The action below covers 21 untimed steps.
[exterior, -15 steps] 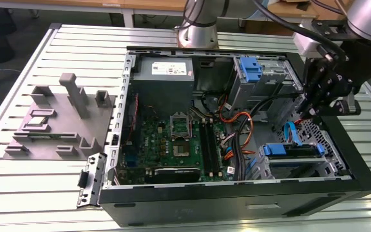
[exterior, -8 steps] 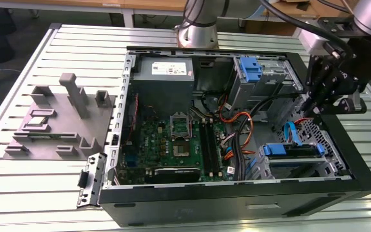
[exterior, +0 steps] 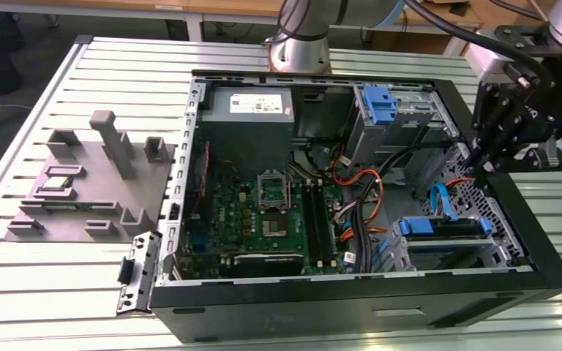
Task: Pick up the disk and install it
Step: 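Insert the second disk wire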
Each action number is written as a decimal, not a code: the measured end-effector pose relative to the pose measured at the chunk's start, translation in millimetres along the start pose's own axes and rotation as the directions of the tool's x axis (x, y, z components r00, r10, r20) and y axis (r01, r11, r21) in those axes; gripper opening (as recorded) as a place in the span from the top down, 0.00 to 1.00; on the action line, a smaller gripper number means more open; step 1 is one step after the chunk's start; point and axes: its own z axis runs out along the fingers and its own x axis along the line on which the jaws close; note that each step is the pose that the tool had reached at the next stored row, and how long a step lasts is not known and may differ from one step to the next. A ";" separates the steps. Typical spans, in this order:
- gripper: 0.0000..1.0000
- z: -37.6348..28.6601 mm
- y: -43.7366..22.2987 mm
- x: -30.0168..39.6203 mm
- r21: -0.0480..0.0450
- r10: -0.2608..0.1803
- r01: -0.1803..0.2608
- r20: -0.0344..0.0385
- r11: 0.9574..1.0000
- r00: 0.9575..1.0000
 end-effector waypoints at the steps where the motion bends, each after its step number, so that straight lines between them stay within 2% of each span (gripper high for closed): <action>1: 0.77 0.1 -1.8 0.0 0.000 0.000 0.000 0.000 1.000 1.000; 11: 0.77 2.2 -15.9 -2.5 -0.001 0.000 0.000 -0.002 1.000 1.000; 15: 0.77 6.1 -16.4 -2.7 -0.002 0.000 0.000 -0.005 1.000 1.000; 21: 0.77 7.7 -16.2 -2.7 -0.004 0.000 0.000 -0.013 1.000 1.000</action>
